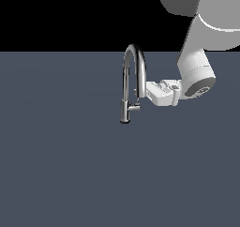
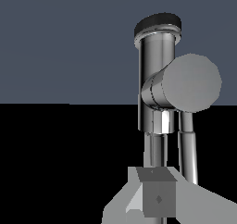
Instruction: Turn on the faucet by rotating a designated handle.
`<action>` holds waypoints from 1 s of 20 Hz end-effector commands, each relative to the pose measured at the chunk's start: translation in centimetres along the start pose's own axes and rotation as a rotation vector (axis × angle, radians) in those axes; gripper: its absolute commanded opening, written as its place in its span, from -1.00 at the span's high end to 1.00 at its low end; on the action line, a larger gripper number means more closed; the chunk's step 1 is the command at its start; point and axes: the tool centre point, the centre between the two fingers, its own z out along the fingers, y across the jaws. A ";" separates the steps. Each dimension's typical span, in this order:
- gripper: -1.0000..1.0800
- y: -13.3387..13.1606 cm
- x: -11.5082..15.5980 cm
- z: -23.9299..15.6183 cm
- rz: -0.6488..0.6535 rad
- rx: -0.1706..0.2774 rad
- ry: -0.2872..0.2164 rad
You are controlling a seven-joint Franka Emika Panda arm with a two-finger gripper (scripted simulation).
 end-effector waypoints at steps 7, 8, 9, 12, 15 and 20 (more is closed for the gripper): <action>1.00 1.8 -0.5 0.0 0.000 -0.003 -0.002; 1.00 2.0 -0.6 0.0 0.000 -0.003 -0.002; 1.00 2.2 -0.6 0.0 0.000 -0.003 -0.002; 1.00 1.9 -0.4 0.7 -0.001 -0.008 -0.005; 1.00 2.7 0.0 0.6 -0.001 -0.008 -0.005; 1.00 4.3 0.6 0.4 0.000 -0.006 -0.004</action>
